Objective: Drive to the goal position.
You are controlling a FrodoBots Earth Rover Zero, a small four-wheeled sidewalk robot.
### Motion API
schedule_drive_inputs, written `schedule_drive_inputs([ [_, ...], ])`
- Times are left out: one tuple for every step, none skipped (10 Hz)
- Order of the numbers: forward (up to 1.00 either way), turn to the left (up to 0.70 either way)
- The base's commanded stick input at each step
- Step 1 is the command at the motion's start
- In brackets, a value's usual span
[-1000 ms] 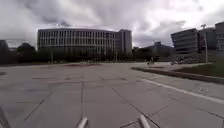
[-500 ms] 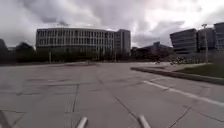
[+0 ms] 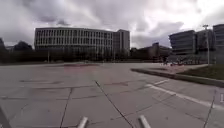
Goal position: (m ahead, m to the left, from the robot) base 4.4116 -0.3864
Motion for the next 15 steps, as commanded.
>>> schedule_drive_inputs([
  [0.7,0.01],
  [0.7,0.01],
  [0.7,0.01],
  [0.7,0.01],
  [0.7,0.16],
  [0.7,0.25],
  [0.7,0.21],
  [0.7,0.16],
  [0.7,0.07],
  [0.7,0.01],
  [0.7,0.01],
  [0.7,0.01],
  [0.7,0.01],
  [0.7,0.01],
  [0.7,0.01],
])
